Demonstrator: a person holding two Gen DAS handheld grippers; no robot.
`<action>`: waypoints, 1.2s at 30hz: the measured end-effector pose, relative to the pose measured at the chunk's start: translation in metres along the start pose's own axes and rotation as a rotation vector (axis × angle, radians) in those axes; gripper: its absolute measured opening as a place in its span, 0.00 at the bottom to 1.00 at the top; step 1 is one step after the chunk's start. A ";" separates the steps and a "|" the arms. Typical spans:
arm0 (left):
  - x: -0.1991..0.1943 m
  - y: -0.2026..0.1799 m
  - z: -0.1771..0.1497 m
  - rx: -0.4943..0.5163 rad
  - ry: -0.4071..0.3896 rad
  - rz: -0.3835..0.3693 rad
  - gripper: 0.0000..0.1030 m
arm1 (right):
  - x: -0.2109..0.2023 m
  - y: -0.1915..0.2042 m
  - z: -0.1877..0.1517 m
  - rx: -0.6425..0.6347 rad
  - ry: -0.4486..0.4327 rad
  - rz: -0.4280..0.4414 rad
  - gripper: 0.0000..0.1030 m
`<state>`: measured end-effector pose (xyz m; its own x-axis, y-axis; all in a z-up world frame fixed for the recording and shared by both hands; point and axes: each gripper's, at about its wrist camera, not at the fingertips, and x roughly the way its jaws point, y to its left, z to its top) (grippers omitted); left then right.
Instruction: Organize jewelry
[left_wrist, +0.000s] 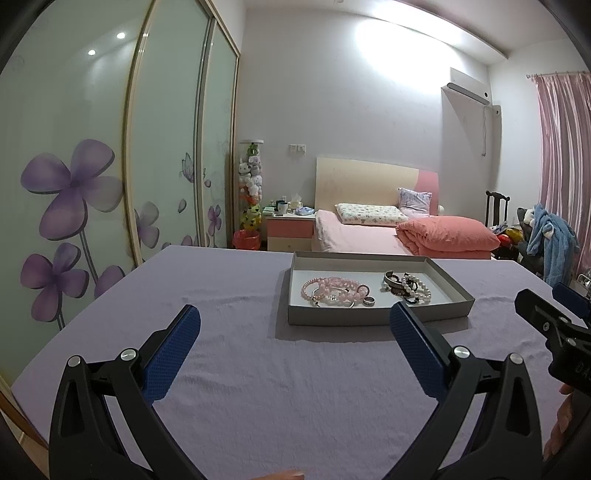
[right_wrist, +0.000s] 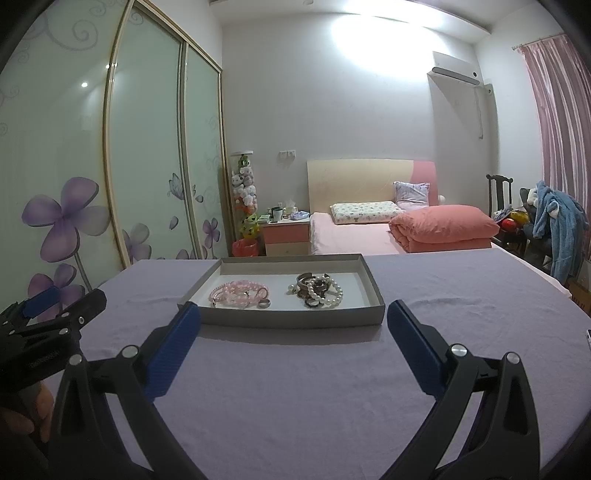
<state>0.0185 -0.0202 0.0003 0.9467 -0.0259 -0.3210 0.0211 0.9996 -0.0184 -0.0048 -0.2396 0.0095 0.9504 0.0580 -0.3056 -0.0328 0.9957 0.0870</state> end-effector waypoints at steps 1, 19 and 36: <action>0.000 0.000 0.000 0.000 0.000 0.000 0.98 | 0.000 0.000 0.000 0.000 0.001 0.001 0.96; 0.000 0.000 -0.002 0.003 0.002 0.003 0.98 | 0.001 -0.001 0.000 0.005 0.008 0.003 0.96; 0.000 0.001 -0.002 0.002 0.003 0.004 0.98 | 0.004 0.003 -0.002 0.009 0.019 0.008 0.96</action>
<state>0.0180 -0.0195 -0.0012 0.9457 -0.0221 -0.3242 0.0182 0.9997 -0.0152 -0.0015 -0.2362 0.0063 0.9441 0.0674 -0.3226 -0.0376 0.9945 0.0977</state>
